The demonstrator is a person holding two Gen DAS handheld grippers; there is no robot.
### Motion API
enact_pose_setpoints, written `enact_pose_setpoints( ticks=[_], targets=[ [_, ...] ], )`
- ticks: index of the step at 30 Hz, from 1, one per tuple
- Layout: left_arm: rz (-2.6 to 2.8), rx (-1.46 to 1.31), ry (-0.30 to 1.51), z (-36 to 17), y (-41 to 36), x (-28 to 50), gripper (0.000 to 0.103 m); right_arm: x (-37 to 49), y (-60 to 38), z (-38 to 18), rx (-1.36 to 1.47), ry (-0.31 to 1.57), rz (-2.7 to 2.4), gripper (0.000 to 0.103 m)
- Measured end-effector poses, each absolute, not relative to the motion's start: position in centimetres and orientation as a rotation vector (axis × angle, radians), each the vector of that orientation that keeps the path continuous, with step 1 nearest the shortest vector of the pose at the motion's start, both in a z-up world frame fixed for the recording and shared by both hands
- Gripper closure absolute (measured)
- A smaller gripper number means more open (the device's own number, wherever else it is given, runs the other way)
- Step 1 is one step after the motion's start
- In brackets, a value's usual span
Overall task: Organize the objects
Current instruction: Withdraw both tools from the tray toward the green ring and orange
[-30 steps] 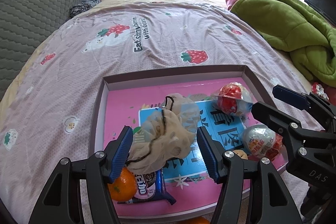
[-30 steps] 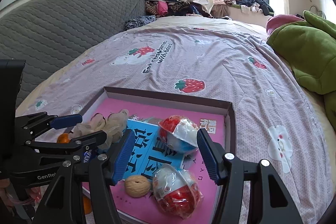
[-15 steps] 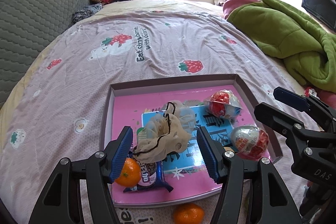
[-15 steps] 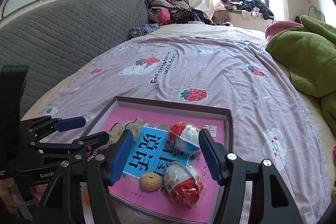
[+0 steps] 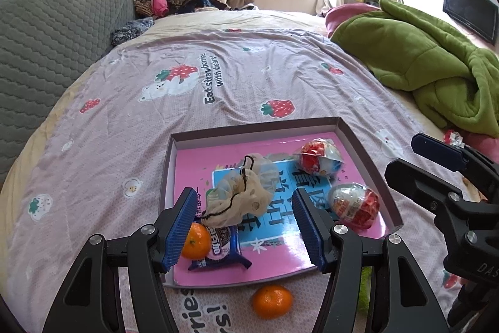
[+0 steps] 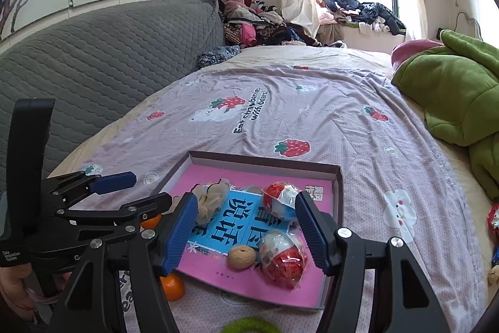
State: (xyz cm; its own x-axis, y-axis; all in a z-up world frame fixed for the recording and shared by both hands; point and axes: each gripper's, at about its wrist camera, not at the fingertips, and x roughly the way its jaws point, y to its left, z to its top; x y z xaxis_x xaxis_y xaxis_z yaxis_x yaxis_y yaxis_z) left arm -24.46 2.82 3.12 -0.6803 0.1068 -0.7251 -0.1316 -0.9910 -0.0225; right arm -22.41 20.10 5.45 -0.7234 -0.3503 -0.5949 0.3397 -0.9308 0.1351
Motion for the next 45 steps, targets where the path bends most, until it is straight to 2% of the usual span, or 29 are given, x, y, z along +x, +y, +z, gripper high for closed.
enact_pose_setpoints(
  ticks=[27, 45],
  targets=[
    [2.792, -1.153, 0.043, 4.9, 2.0, -18.4, 0.038, -15.7, 20.0, 8.3, 0.809, -0.027, -2.608, 0.038],
    [2.771, -1.144, 0.02, 4.6, 2.5, -15.9, 0.038, -13.6, 22.1, 8.3, 0.821, -0.076, -2.625, 0.038]
  ],
)
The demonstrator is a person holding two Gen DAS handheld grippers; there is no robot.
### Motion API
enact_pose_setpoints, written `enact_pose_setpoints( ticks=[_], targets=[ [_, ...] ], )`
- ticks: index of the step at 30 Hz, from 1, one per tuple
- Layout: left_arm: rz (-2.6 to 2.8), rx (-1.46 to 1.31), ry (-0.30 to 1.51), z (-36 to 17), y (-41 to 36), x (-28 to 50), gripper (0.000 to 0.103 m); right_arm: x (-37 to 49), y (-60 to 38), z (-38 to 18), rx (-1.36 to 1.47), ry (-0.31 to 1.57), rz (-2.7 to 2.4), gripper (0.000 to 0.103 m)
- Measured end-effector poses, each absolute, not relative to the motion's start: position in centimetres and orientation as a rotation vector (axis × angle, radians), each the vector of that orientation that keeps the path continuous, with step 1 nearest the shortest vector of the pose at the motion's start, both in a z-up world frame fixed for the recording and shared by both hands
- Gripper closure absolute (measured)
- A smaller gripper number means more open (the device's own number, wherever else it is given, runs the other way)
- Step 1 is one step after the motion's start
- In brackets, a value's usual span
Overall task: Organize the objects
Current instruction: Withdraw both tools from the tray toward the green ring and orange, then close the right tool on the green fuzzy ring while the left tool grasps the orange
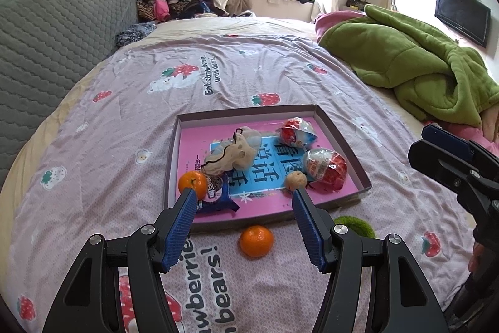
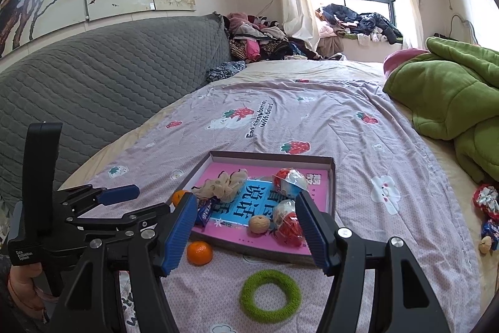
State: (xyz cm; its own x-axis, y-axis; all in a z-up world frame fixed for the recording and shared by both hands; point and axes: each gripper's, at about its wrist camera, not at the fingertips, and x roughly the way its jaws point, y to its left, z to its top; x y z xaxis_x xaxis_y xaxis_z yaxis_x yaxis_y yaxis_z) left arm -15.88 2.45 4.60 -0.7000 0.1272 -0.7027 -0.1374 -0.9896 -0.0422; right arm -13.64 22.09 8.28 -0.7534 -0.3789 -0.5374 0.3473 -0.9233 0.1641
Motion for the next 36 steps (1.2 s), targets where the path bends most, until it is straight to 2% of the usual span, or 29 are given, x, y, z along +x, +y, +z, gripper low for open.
enact_pose_setpoints(
  ticks=[13, 36],
  targets=[
    [2.746, -1.181, 0.015, 3.2, 2.7, -15.0, 0.038, -12.8, 22.5, 6.2, 0.888, -0.067, -2.62, 0.038],
    [2.657, -1.327, 0.036, -2.7, 3.4, -14.9, 0.038, -13.4, 23.4, -0.4, 1.159, -0.082, -2.585, 0.038]
  ],
)
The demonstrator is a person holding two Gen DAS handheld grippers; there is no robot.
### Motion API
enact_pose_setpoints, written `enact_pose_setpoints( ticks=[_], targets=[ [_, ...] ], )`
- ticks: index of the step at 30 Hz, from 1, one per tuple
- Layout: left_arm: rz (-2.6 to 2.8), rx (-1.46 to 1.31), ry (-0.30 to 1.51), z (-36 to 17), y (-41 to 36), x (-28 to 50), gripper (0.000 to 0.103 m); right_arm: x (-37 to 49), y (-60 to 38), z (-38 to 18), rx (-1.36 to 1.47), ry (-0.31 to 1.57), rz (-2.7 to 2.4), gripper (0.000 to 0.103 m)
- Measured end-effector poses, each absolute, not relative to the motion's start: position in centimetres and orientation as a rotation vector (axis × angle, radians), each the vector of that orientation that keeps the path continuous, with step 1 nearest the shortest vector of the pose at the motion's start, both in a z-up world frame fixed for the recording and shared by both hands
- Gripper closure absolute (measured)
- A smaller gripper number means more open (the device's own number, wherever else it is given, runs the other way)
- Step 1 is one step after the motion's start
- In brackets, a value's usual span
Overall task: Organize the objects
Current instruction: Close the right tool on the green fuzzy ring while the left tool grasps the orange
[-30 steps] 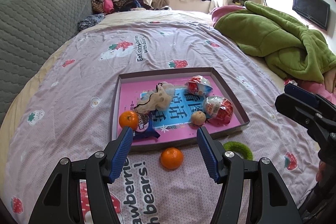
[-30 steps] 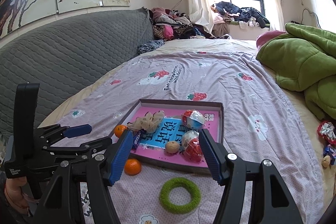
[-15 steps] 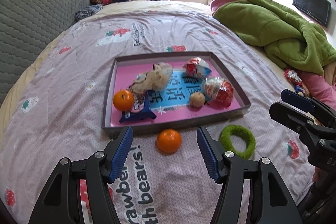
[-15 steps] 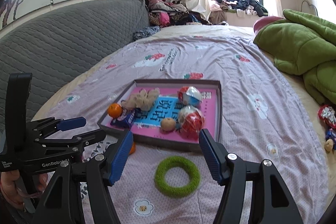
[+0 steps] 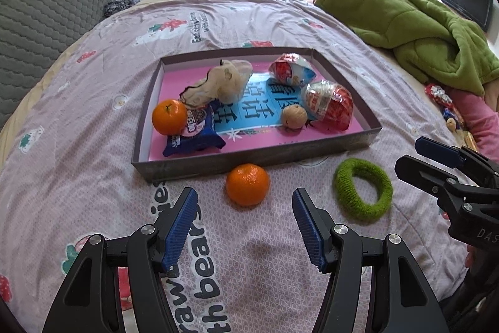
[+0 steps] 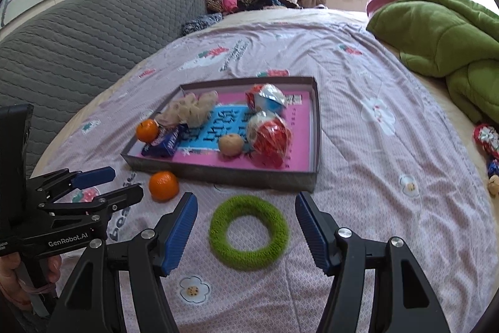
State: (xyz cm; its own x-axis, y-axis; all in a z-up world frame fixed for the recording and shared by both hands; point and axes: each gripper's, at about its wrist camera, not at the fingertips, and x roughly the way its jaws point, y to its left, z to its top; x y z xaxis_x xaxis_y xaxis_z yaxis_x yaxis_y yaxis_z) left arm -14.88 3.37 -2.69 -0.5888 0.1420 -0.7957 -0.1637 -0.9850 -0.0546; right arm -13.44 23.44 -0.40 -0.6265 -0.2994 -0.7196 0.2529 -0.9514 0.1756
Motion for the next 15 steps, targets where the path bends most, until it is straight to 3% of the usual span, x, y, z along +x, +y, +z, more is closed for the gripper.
enact_pose_setpoints(
  ticks=[15],
  targets=[
    [2.636, -1.402, 0.059, -5.6, 3.5, -16.8, 0.038, -14.8, 24.0, -4.1, 1.364, -0.038, -2.57, 0.038]
  ],
)
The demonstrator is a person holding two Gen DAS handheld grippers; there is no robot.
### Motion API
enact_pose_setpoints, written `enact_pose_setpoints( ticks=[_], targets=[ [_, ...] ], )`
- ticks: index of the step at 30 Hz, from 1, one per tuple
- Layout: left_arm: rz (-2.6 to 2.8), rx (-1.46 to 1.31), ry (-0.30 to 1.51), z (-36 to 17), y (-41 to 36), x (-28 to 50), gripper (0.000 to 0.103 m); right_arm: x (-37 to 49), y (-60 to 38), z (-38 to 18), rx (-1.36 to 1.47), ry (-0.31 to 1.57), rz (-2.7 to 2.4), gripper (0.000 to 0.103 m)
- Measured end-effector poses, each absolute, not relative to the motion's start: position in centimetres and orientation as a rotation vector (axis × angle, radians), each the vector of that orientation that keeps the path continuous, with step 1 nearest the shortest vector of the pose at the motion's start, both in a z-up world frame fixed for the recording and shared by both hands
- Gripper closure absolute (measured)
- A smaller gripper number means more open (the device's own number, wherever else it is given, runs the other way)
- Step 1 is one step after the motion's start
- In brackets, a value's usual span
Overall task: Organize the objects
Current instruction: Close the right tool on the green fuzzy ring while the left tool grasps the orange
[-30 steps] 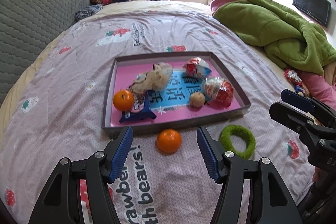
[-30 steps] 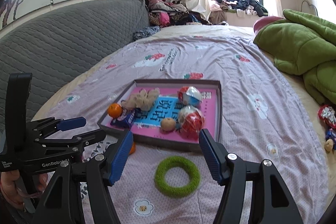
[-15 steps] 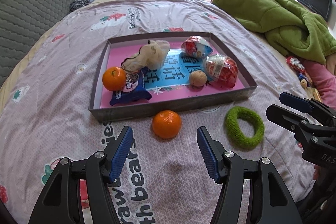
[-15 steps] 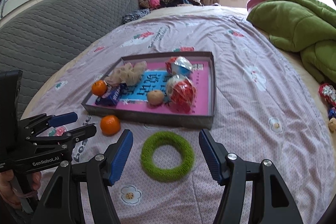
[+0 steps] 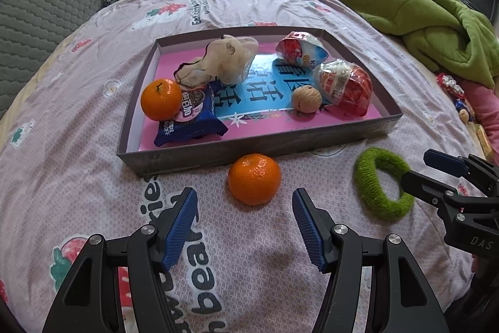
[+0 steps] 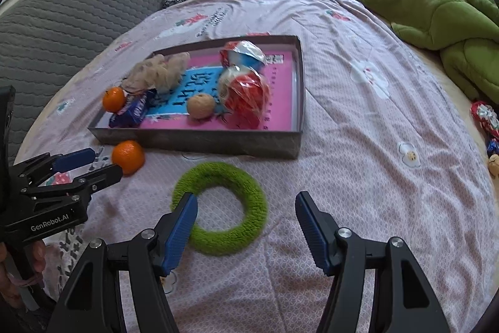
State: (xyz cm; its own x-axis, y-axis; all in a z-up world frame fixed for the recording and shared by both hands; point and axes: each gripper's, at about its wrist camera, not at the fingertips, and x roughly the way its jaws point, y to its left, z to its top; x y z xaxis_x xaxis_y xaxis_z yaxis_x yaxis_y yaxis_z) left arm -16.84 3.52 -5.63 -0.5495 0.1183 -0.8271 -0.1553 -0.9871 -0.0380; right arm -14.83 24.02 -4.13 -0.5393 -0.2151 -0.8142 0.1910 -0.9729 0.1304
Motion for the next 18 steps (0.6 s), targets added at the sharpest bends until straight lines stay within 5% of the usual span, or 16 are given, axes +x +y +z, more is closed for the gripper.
enact_pose_setpoints(
  ticks=[13, 18],
  targets=[
    [2.625, -1.415, 0.032, -7.6, 3.5, -18.5, 0.038, -16.0, 24.4, -6.4, 1.448, -0.032, -2.585, 0.038],
    [2.621, -1.403, 0.012, -7.9, 3.7, -19.1, 0.038, -16.1, 23.6, -6.7, 1.424, 0.042, -2.607, 0.057]
  ],
)
